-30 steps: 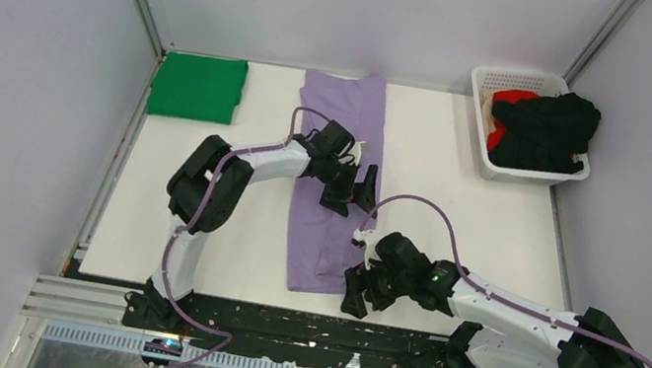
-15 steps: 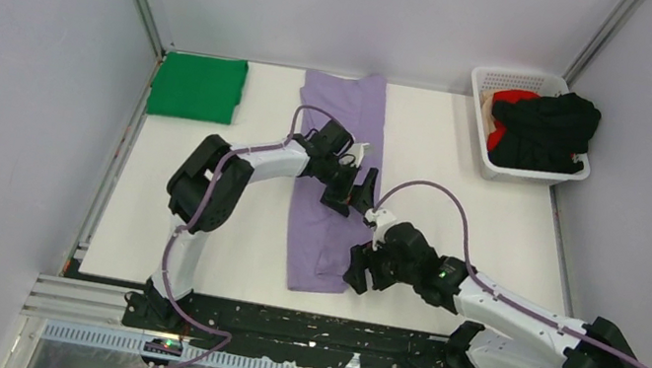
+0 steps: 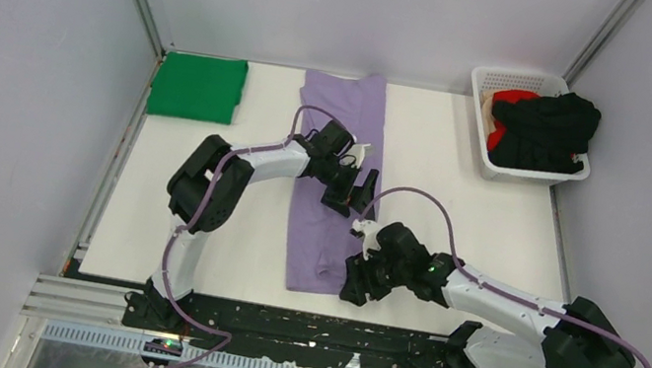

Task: Fold and stack the t-shirts
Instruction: Grab the bottom of the folded rectangular tshirt with both arms

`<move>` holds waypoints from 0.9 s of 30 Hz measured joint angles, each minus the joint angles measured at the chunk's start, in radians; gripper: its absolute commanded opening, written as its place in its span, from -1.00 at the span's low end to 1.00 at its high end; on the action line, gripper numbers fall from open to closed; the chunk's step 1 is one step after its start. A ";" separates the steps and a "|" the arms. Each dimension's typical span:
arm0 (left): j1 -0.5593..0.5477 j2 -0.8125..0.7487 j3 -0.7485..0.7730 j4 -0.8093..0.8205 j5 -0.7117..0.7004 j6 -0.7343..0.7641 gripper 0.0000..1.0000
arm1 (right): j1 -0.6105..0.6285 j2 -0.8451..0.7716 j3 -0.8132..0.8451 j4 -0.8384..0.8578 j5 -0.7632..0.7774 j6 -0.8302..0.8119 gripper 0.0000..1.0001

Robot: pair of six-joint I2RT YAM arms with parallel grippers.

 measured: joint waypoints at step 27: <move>0.000 0.000 0.006 -0.011 -0.023 0.001 0.99 | 0.132 -0.064 0.140 -0.348 0.472 0.187 -0.90</move>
